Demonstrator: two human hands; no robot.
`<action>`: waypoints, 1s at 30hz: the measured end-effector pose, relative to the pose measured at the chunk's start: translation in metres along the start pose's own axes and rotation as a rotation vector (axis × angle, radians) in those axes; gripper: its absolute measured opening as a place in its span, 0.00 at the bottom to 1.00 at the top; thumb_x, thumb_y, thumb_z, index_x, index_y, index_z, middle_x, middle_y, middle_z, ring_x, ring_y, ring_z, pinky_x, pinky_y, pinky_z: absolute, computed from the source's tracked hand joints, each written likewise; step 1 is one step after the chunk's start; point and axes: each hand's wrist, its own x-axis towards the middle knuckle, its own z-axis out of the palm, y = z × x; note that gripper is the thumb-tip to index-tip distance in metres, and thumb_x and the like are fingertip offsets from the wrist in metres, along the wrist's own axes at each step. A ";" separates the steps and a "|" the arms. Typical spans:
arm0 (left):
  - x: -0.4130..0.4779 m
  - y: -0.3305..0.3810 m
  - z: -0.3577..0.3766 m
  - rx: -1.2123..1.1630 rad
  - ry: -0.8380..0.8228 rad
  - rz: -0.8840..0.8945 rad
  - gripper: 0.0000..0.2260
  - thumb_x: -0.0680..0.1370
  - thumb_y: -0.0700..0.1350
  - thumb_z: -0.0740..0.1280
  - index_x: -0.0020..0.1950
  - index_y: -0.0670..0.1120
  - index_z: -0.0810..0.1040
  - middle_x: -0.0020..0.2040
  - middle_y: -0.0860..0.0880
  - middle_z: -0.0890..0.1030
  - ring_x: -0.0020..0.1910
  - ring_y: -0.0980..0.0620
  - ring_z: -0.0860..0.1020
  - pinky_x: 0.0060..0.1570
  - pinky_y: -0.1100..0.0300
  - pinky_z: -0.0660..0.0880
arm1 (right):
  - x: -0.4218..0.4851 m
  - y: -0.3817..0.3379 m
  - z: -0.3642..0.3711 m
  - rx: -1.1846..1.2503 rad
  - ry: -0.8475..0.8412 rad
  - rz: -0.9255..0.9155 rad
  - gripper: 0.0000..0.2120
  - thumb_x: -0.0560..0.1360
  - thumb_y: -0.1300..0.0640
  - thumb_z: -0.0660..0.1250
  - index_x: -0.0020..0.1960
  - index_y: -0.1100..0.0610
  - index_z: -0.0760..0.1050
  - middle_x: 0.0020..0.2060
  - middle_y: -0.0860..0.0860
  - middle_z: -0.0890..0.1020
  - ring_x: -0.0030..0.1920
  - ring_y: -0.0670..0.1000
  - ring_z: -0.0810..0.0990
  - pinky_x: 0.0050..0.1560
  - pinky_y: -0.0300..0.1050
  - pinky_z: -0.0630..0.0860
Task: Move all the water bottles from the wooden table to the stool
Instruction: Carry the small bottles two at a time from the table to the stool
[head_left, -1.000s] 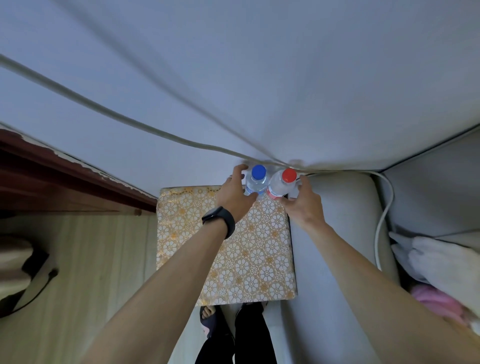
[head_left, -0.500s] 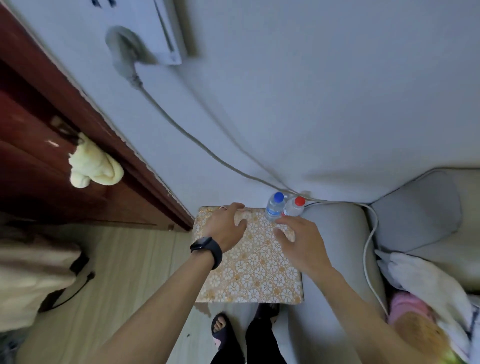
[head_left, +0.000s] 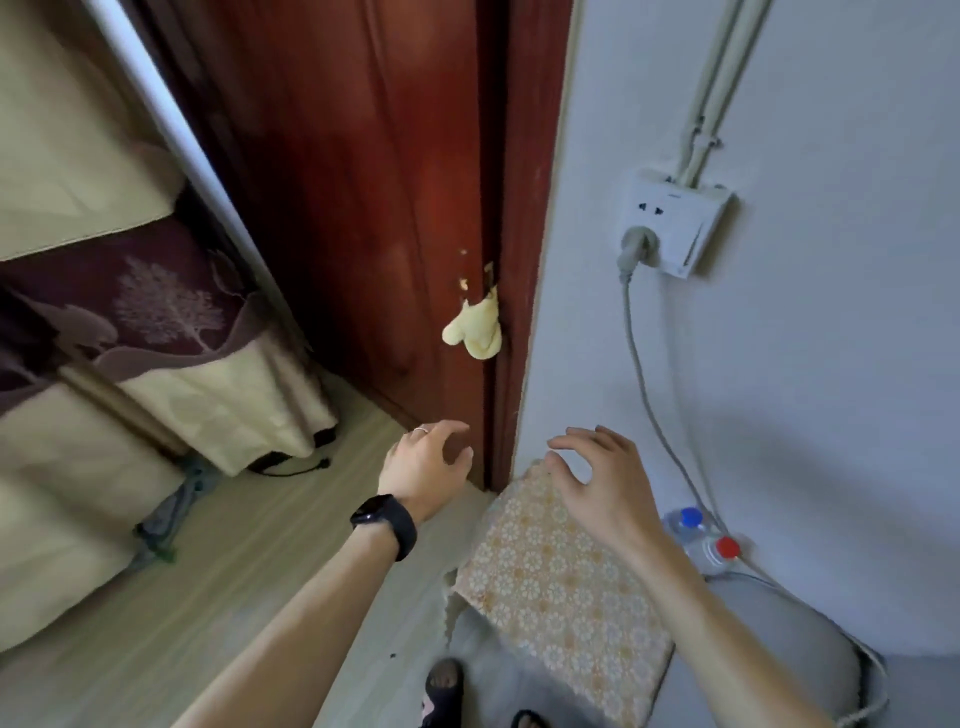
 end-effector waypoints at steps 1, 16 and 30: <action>-0.009 -0.010 -0.009 0.006 0.036 -0.040 0.16 0.79 0.55 0.64 0.67 0.58 0.74 0.63 0.51 0.79 0.62 0.47 0.76 0.62 0.52 0.72 | 0.007 -0.010 0.004 -0.004 -0.026 -0.051 0.10 0.79 0.50 0.67 0.57 0.51 0.83 0.59 0.46 0.81 0.65 0.43 0.64 0.66 0.36 0.57; -0.297 -0.236 -0.148 -0.046 0.662 -0.839 0.17 0.77 0.53 0.68 0.65 0.55 0.77 0.63 0.50 0.79 0.64 0.47 0.75 0.63 0.55 0.70 | -0.046 -0.288 0.200 0.059 -0.559 -0.883 0.11 0.76 0.47 0.68 0.55 0.49 0.83 0.56 0.46 0.84 0.65 0.52 0.76 0.73 0.44 0.61; -0.604 -0.418 -0.237 -0.050 1.029 -1.342 0.17 0.77 0.55 0.67 0.65 0.54 0.77 0.62 0.51 0.80 0.62 0.50 0.77 0.59 0.55 0.75 | -0.283 -0.597 0.391 0.155 -0.863 -1.443 0.15 0.76 0.42 0.66 0.61 0.44 0.79 0.58 0.41 0.82 0.69 0.50 0.69 0.72 0.44 0.63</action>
